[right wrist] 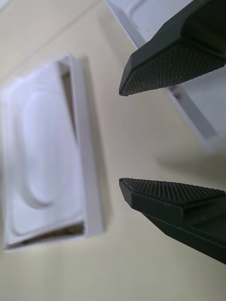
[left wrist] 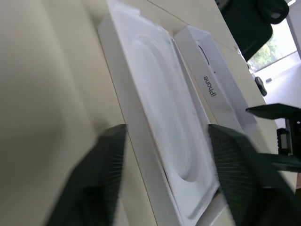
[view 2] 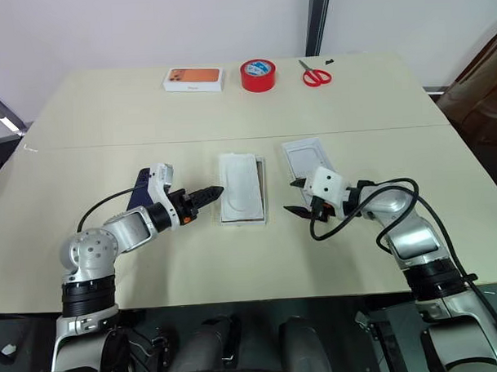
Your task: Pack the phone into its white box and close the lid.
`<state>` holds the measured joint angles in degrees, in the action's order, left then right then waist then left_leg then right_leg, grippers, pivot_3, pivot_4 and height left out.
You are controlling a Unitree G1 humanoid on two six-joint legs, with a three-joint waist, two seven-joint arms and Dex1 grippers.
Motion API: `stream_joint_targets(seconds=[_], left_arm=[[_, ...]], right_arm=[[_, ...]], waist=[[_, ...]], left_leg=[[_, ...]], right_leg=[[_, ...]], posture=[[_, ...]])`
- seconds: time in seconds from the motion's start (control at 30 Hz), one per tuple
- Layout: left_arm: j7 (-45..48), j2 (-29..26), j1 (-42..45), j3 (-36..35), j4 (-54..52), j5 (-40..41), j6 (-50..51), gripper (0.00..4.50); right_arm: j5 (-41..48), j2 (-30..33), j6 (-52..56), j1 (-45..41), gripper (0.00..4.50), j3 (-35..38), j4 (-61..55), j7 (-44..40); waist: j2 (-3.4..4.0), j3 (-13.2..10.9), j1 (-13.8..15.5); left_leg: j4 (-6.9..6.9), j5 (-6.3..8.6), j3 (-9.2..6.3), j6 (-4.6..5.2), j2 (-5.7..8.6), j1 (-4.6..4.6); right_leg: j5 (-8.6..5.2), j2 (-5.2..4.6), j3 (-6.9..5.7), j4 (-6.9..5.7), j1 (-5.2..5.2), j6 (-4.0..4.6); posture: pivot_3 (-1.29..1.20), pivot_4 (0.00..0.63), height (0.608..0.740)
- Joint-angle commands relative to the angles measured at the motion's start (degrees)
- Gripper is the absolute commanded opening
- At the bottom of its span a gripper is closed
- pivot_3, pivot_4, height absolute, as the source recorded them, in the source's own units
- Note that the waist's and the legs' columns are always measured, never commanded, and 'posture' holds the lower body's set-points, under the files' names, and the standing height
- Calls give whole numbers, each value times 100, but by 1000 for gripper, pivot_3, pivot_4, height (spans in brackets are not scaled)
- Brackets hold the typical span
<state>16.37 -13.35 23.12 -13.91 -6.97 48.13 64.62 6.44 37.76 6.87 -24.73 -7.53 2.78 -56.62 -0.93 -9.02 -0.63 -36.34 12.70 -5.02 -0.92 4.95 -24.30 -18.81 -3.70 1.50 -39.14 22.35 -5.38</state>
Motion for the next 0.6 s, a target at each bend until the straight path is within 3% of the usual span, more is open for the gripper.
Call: stream_joint_targets(seconds=[0.03,0.17,0.27,0.4,0.6], left_arm=[[148,-96,124,-88,-182,182,-15,2891],[520,-387,161,21,-183,-73,-449,2891],[1048,-795,0,430,-262,-783,-1465,2931],[1608,-1221,-130,530,-10,-1322,-2455,2931],[1985,-1538,-199,470,315,-1632,-2996,2931]], right_arm=[[138,-224,1,-295,2933,121,-99,171],[280,-779,404,-724,2933,116,-134,534],[55,-1038,317,-779,2069,-170,-124,655],[-590,-1371,131,-947,162,-732,184,991],[-1748,-1691,-38,-1410,22,-1442,1146,1684]], waist=[[0,0,-1],[0,0,-18],[0,0,-4],[1,0,-8],[2,0,-13]], left_leg=[[1,0,0,0,0,0],[5,-2,0,-4,-2,0],[10,-4,0,-6,-1,0],[10,-4,0,-7,0,-1],[13,-5,-1,-9,2,-1]], right_leg=[[0,0,0,0,1,0],[0,2,1,-1,5,1],[0,1,0,2,7,1],[0,0,1,3,8,1],[0,-1,1,1,12,2]], posture=[[0,150,734],[0,150,734],[0,150,734],[0,150,734],[0,150,734]])
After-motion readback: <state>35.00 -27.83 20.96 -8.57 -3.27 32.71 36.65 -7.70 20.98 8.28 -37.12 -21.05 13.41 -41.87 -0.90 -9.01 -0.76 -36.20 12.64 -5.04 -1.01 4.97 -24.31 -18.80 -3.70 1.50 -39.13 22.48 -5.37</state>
